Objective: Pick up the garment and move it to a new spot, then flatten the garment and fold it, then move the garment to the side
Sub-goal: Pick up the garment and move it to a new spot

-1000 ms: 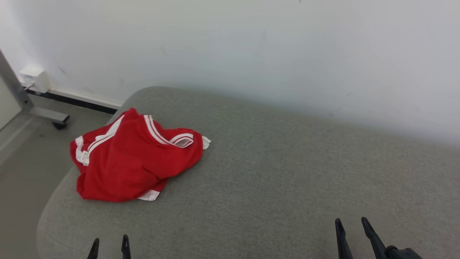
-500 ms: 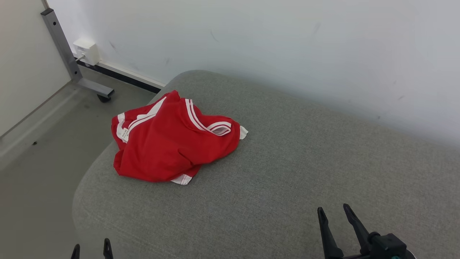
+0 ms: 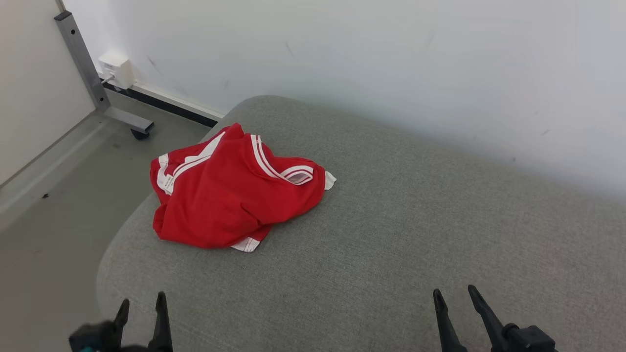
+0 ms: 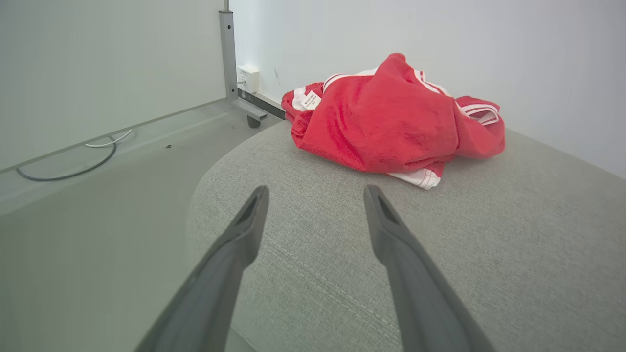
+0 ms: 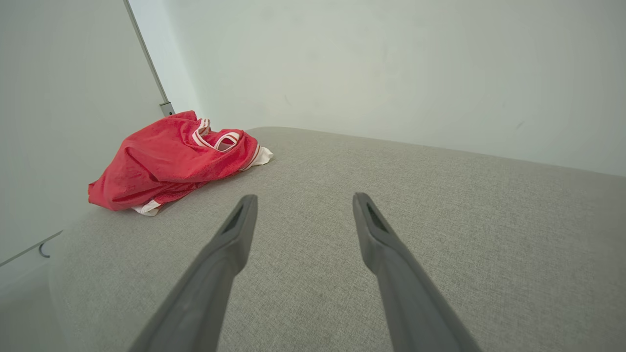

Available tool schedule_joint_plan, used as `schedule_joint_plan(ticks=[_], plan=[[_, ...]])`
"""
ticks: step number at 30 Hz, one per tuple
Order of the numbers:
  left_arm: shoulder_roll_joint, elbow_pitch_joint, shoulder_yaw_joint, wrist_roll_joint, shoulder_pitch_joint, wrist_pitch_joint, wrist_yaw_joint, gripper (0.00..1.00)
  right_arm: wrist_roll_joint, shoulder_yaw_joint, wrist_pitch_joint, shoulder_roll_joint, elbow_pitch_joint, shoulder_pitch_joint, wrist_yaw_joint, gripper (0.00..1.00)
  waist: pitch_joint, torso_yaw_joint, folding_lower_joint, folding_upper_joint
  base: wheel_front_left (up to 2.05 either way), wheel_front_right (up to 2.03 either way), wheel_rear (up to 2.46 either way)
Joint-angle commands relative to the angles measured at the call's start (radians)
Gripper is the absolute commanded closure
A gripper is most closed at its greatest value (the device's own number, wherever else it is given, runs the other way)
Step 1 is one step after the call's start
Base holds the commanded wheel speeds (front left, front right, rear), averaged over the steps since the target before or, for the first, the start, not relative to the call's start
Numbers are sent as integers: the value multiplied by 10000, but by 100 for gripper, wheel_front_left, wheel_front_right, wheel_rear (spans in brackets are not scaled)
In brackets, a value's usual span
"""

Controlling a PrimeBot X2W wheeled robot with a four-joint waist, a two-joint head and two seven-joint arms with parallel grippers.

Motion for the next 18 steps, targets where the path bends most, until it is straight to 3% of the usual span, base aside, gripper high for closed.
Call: schedule_joint_plan(ticks=[1,7,13,18], plan=[[169,259,-75,-177,-585,264,-99,0,90,-53,-6,-24,-39,233,-23,0,-57,-43,-1,-1,0,0,0],[1002,1759,-409,-1196,-3365,2143,-306,0,-324,273,-6,-29,-375,300,-23,0,538,-1178,-1,-1,0,0,0],[1876,2382,91,-2803,-5192,3783,-312,0,-738,693,-6,-35,-710,-321,-24,0,1798,-2877,-1,-1,0,0,0],[2608,2536,925,-4539,-6063,6194,-275,0,-953,677,-5,-27,-1071,-782,-23,0,2858,-3966,-1,-1,0,0,0]])
